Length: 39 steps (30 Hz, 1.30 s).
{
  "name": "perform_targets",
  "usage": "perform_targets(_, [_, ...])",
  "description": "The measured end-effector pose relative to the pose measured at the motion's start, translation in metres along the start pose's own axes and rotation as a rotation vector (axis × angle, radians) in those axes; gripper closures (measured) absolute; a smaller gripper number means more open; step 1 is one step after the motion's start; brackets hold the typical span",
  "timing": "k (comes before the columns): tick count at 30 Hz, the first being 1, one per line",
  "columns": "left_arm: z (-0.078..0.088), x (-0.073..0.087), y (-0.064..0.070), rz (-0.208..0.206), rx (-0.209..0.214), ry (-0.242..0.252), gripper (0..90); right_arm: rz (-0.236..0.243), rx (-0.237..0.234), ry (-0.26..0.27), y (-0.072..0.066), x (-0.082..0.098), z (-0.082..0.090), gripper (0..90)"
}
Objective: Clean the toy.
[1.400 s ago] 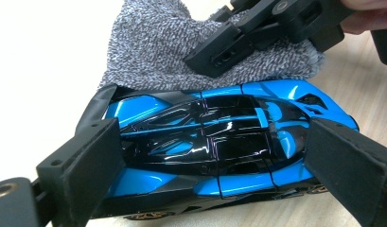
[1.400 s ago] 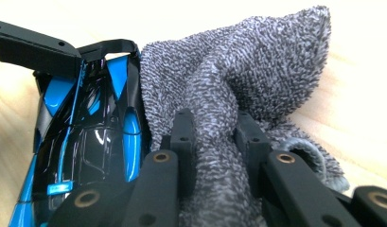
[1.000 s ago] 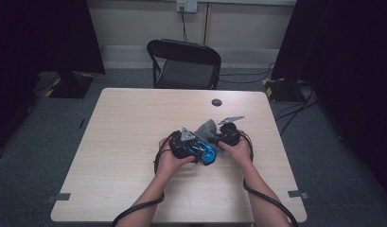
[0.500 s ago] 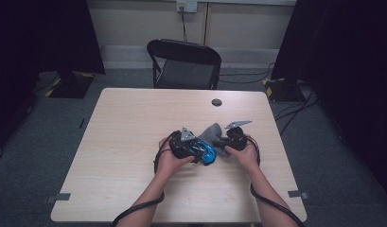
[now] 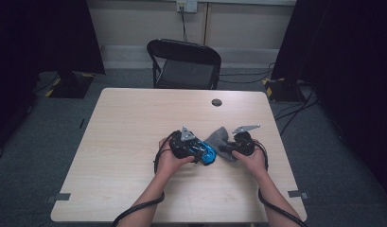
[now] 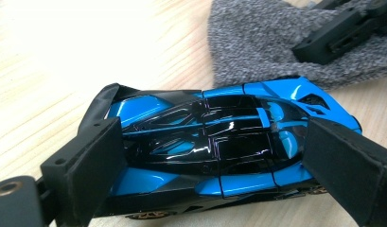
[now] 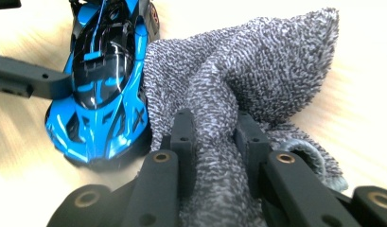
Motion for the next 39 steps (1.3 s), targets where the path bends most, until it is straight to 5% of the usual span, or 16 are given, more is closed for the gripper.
perform_targets(24, [0.0,0.0,0.001,-0.005,0.003,-0.002,6.3,0.001,-0.014,0.004,-0.006,0.02,0.027,73.7])
perform_targets(39, [0.0,0.0,0.001,-0.004,0.002,-0.002,6.3,-0.036,0.011,0.046,0.008,0.017,0.054,73.6])
Point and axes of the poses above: each handheld gripper's, and its own axes: z roughly backward along the jaws, x roughly out of its underside, y roughly to its right, the point moved 9 cm from there along -z, roughly forward along the jaws, and after that the axes turned 9 degrees about y, right-handed, at the moved point
